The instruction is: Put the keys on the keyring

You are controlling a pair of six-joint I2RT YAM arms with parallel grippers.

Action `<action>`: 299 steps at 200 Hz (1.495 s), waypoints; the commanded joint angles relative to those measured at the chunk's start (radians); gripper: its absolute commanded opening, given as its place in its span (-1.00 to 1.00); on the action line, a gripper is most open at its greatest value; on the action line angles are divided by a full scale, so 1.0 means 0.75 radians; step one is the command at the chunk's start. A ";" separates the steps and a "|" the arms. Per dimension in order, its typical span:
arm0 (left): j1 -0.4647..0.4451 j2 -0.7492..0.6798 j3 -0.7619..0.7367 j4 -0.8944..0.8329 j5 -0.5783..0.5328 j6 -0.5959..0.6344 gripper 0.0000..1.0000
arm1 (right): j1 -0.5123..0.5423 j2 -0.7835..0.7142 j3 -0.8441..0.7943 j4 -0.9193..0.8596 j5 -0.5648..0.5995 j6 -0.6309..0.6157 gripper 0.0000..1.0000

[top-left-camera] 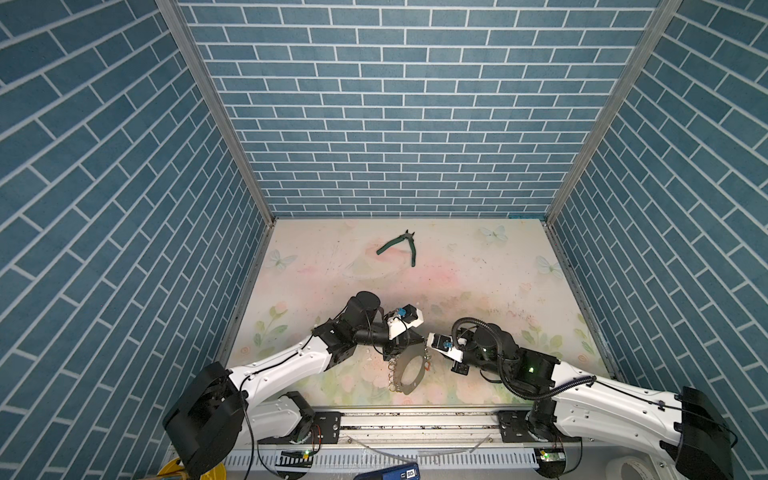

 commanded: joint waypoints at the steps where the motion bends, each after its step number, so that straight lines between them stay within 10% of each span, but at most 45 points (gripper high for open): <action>1: 0.006 -0.012 0.032 0.021 0.032 0.004 -1.00 | -0.004 -0.013 0.048 0.038 -0.022 0.036 -0.76; 299: -0.045 0.074 0.014 0.142 -0.122 -0.027 -1.00 | -0.001 0.160 0.187 0.111 0.004 0.267 -1.00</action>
